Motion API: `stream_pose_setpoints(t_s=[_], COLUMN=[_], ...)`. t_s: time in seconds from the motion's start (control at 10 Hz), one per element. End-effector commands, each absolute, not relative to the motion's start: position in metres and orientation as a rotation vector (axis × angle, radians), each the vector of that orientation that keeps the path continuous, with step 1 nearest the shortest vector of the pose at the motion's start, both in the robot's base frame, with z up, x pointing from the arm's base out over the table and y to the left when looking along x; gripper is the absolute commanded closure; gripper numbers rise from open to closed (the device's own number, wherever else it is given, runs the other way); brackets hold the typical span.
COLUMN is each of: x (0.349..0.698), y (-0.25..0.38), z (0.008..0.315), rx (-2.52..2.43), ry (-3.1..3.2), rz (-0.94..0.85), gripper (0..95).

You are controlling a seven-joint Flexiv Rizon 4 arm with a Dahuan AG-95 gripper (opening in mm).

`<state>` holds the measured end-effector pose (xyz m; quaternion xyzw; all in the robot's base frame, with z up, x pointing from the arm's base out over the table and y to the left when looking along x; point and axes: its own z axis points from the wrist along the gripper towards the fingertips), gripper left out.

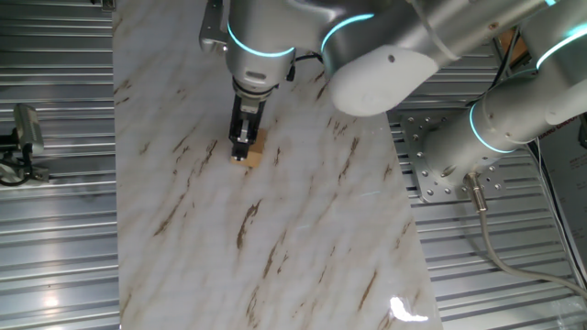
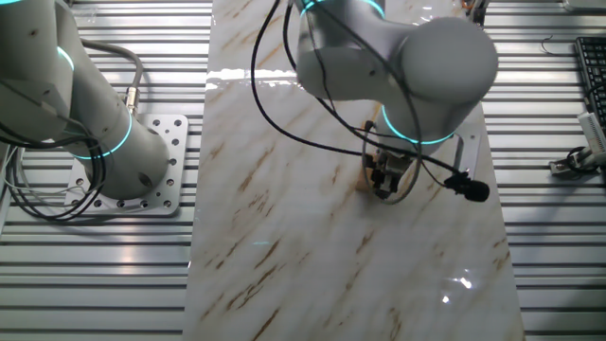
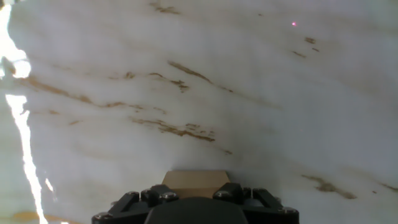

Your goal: Hold a small block with the gripper and sweep it from left to right on the table

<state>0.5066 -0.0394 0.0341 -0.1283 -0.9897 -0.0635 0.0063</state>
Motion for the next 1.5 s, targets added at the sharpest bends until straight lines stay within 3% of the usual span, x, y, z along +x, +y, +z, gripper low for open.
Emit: stream_pose_setpoints(t_s=[0.1,0.3,1.0,1.5], x=[0.5097,0.5098,0.5099,0.5098], y=[-0.0366,-0.0370,-0.0381,-0.0382], z=[-0.0003,0.0000,0.0032,0.0038], rx=[-0.406,-0.303,-0.255,-0.274], ry=[-3.115,-2.976,-2.985,-3.015], rz=[-0.218,-0.172,-0.320,-0.127], gripper=[95.0,95.0,95.0,95.0])
